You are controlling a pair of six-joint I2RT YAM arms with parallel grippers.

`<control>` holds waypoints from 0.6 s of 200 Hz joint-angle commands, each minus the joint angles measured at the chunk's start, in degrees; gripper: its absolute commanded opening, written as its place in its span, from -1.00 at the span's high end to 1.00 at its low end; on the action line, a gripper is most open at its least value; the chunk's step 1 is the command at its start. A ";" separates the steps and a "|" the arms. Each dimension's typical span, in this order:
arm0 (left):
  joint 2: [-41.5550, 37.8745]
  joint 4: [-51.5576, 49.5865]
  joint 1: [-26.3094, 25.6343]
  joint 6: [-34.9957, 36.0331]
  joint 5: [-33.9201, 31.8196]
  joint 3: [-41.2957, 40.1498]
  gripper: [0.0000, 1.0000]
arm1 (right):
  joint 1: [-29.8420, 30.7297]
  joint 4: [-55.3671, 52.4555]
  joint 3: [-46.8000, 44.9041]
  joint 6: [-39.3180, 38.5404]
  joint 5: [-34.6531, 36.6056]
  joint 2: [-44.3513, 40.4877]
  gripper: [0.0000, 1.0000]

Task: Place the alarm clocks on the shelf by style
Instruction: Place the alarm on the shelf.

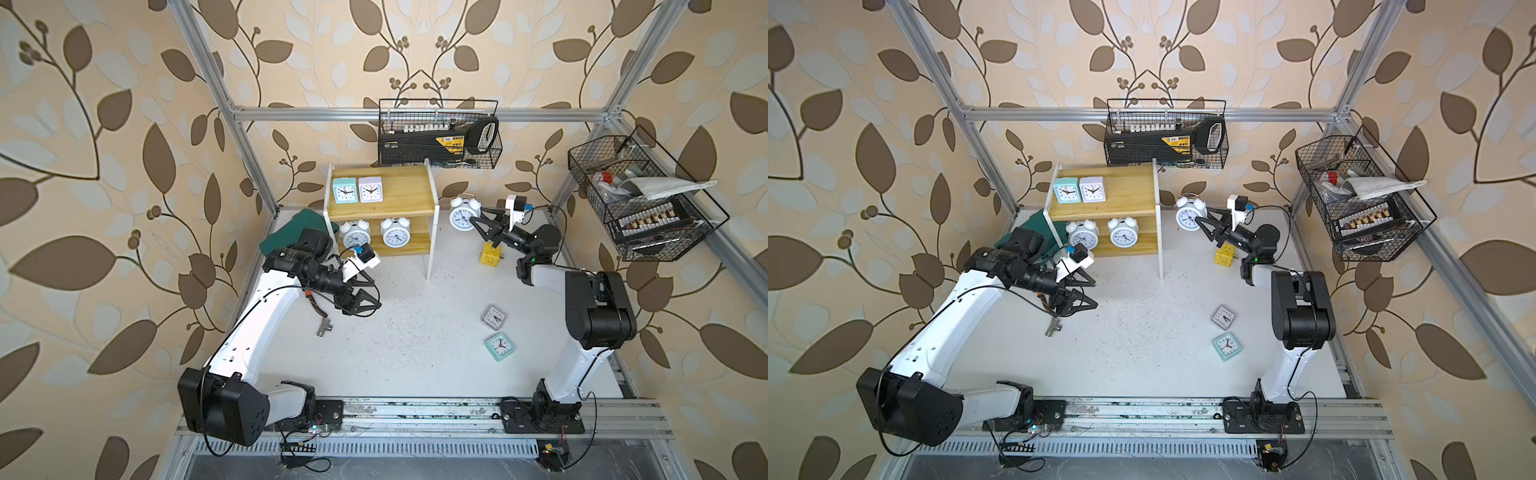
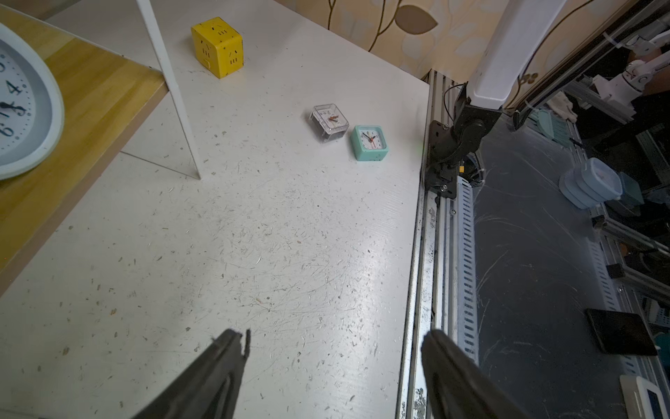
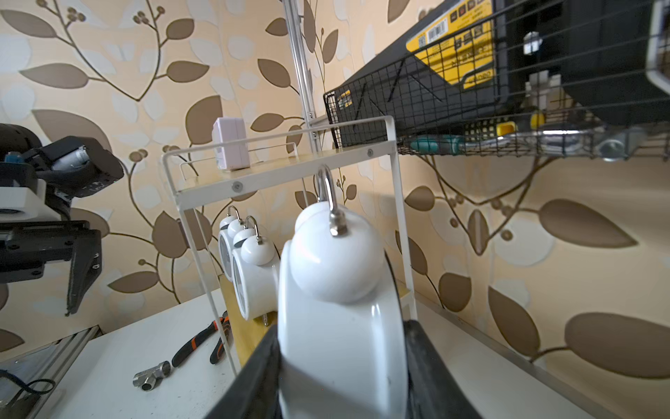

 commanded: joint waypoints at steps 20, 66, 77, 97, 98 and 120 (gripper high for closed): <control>-1.27 -0.45 1.35 -1.07 3.55 0.38 -0.61 | 4.03 4.82 5.88 2.52 -3.09 4.63 0.55; -2.31 -0.49 1.98 -1.52 3.38 0.04 -0.62 | 6.19 3.05 9.49 1.82 -3.81 8.77 0.55; -2.43 -0.35 2.07 -1.55 3.38 -0.12 -0.62 | 6.75 2.64 10.00 1.57 -4.25 9.58 0.56; -2.61 -0.08 2.24 -1.90 3.38 -0.23 -0.62 | 7.78 2.08 10.50 0.51 -4.57 10.62 0.55; -2.60 -0.07 2.25 -1.84 3.38 -0.23 -0.62 | 7.83 2.04 10.53 0.49 -4.55 10.66 0.56; -2.92 0.18 2.38 -2.22 3.55 -0.43 -0.62 | 8.35 2.06 11.42 -0.01 -4.91 11.59 0.56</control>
